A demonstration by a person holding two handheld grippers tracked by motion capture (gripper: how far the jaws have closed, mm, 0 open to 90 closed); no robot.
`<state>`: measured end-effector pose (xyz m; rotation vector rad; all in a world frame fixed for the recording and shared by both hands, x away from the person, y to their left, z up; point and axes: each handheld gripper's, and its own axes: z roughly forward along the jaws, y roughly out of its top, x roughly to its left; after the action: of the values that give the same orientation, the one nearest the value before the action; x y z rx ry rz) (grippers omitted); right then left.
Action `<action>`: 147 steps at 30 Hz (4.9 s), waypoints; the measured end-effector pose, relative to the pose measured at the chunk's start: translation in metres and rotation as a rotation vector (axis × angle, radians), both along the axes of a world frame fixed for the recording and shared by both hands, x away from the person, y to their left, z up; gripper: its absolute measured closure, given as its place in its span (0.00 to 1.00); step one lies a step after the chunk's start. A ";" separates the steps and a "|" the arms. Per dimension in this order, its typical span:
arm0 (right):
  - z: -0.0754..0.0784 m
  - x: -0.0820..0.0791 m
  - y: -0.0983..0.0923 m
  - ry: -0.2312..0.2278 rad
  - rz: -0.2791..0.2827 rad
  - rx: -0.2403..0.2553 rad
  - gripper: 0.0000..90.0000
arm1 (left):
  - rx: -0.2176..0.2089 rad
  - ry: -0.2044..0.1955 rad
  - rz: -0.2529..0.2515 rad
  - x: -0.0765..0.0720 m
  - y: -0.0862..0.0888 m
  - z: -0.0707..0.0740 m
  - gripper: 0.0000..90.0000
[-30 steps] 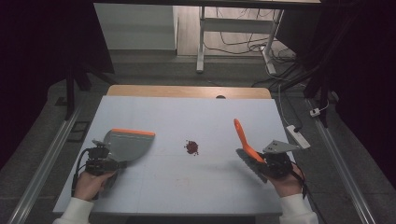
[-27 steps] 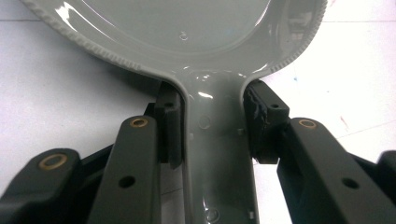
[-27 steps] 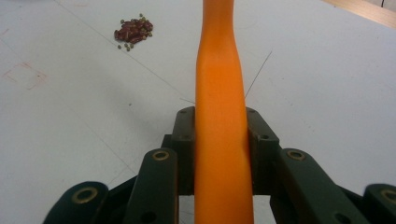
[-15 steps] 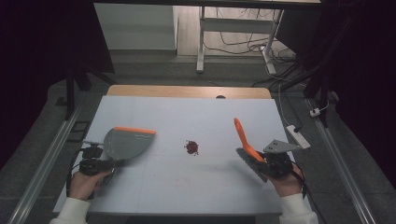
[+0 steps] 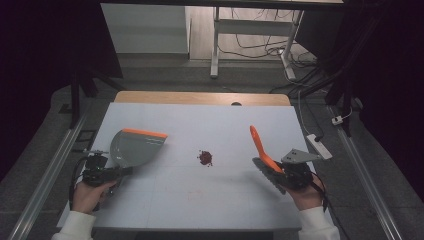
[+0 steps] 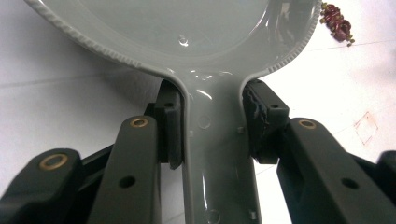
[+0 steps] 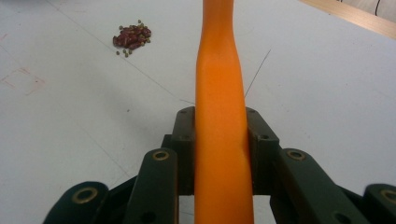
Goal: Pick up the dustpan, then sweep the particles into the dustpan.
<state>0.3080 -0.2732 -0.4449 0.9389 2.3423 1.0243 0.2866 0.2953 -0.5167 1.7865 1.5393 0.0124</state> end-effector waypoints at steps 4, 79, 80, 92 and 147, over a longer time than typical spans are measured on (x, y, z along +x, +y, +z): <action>-0.001 0.001 0.002 0.003 0.002 -0.003 0.78 | -0.004 -0.030 0.001 0.003 0.000 0.001 0.68; 0.017 0.060 0.056 -0.027 0.035 0.080 0.78 | 0.143 -0.240 -0.478 0.033 -0.044 0.039 0.68; 0.017 0.062 0.058 -0.025 0.039 0.085 0.78 | 0.144 -0.243 -0.486 0.032 -0.045 0.040 0.68; 0.013 0.083 0.087 -0.022 0.078 0.075 0.78 | 0.176 -0.234 -0.581 0.017 -0.043 0.042 0.68; -0.021 0.112 0.150 0.019 0.142 0.000 0.78 | 0.223 -0.069 -0.763 0.015 -0.067 0.016 0.68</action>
<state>0.4203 -0.1231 -0.4657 0.7945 2.4544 1.0739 0.3016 0.2284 -0.5004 2.4193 0.7506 -0.1282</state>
